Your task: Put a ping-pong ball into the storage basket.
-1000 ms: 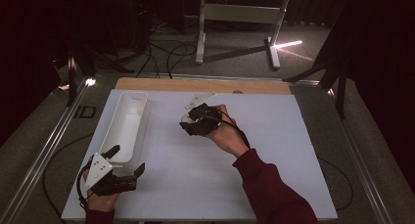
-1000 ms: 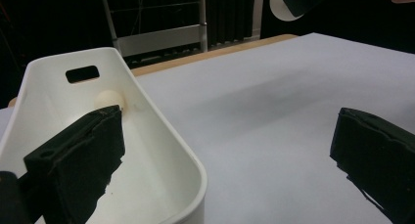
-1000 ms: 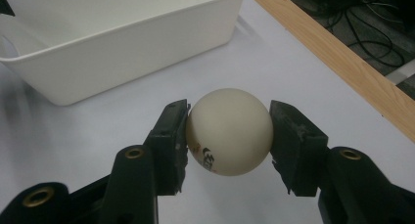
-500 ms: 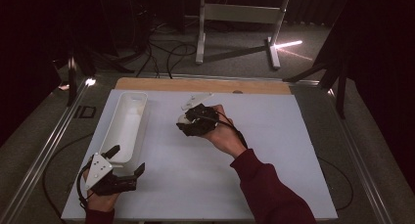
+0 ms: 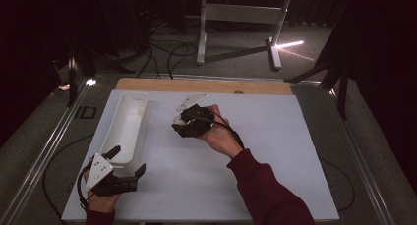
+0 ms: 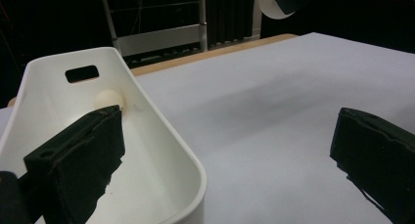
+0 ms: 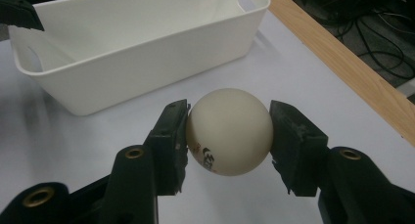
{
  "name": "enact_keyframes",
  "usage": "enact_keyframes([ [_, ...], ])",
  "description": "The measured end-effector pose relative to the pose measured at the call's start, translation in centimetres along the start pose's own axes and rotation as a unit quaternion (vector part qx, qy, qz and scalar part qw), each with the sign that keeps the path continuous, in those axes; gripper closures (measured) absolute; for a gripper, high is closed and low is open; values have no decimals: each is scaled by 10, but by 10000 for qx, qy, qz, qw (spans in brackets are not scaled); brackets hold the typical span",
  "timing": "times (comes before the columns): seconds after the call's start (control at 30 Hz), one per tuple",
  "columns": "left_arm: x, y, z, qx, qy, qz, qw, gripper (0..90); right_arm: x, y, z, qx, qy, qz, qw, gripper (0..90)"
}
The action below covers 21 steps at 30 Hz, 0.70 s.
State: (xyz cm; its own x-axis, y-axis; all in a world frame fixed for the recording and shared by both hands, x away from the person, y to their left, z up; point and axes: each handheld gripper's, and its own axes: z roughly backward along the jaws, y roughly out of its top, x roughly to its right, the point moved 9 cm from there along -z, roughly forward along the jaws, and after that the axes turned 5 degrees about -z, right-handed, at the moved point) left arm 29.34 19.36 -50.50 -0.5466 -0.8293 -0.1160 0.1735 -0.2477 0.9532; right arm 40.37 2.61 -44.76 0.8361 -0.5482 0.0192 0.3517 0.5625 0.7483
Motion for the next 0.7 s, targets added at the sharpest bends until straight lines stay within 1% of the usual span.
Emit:
enact_keyframes([
  [0.17,0,0,0,13,2,10,10000,2,-2,2,-1,-8,16,-25,10000,504],
  [0.2,0,0,0,14,5,8,10000,2,-3,4,-2,19,36,6,10000,504],
  [0.47,0,0,0,7,-4,-2,10000,2,-5,8,-1,56,52,-17,10000,505],
  [0.7,0,0,0,6,0,-1,10000,2,-9,13,-2,82,83,32,9999,505],
])
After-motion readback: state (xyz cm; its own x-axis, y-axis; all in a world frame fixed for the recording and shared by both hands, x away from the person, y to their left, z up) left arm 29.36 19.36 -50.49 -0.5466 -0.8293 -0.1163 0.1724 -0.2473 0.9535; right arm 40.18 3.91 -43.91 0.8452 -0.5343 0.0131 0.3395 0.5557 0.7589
